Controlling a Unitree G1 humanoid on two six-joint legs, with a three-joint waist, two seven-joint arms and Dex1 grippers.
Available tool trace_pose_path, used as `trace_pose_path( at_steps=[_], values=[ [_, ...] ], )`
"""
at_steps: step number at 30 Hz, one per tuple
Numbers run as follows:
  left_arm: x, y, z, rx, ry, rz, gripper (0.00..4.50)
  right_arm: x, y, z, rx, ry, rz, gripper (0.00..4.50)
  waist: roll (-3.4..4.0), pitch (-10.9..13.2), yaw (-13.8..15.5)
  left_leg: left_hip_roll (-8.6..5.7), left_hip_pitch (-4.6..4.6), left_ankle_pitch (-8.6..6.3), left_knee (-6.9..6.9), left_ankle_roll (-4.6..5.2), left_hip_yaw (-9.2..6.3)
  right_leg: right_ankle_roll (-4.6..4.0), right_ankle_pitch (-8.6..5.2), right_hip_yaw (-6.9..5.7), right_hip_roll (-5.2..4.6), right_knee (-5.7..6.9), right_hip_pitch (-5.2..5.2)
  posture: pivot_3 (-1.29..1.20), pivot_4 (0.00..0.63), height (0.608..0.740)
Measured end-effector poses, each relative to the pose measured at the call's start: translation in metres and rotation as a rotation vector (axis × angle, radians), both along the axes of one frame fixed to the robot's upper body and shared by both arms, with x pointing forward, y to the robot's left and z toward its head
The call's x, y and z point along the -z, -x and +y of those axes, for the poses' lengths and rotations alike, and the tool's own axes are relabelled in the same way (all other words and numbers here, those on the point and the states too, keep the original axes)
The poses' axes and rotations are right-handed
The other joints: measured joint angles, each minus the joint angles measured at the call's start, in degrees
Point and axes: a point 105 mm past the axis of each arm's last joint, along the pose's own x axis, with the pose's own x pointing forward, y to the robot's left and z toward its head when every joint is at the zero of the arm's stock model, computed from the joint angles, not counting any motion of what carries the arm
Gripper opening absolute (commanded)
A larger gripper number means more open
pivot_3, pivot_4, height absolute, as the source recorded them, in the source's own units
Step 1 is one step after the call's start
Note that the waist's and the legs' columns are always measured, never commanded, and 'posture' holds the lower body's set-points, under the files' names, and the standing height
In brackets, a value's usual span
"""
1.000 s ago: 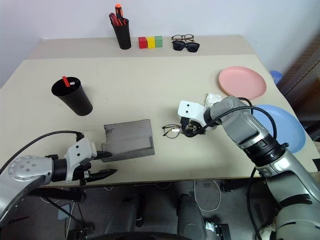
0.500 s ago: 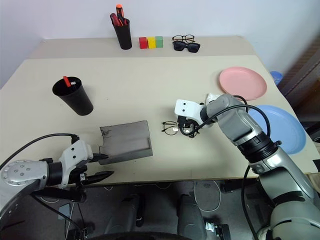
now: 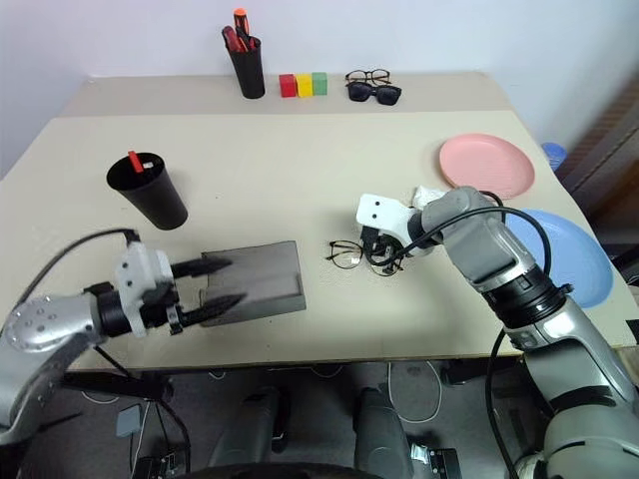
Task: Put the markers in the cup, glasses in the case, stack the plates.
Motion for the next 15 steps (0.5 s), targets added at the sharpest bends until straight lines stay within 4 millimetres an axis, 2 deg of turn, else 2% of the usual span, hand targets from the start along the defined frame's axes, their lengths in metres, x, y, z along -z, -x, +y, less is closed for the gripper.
trace_pose_path(
  at_steps=[2,6,9,15],
  values=[
    [-0.003,-0.003,0.008,-0.008,0.030,0.011,2.89,-0.007,0.002,0.002,0.005,-0.026,-0.002,0.13,0.00,0.0,-0.3,0.01,0.02,0.00,-0.01,0.00,0.00,0.00,0.00,0.00,0.01,0.02,-0.01,0.00,0.150,0.740],
    [0.008,0.004,0.020,-0.005,0.020,0.062,2.89,-0.022,0.005,0.011,-0.001,-0.060,-0.042,0.13,0.00,0.0,-0.4,0.03,0.01,0.00,-0.05,0.00,0.00,-0.01,-0.01,0.00,0.02,0.02,-0.06,0.00,0.150,0.740],
    [0.014,0.014,0.028,0.008,0.053,0.100,2.89,-0.030,0.009,0.029,-0.035,-0.106,-0.079,0.13,0.00,0.0,-0.2,0.05,0.01,0.00,-0.03,0.00,0.00,-0.02,-0.01,0.00,0.02,0.06,-0.07,0.00,0.150,0.740],
    [0.009,0.028,0.045,0.085,0.088,0.170,2.89,-0.038,0.011,0.061,-0.059,-0.190,-0.124,0.13,0.00,0.0,-0.1,0.06,0.00,-0.01,-0.01,-0.02,0.01,-0.03,-0.01,0.00,0.01,0.06,-0.09,0.00,0.150,0.740]
  ],
)
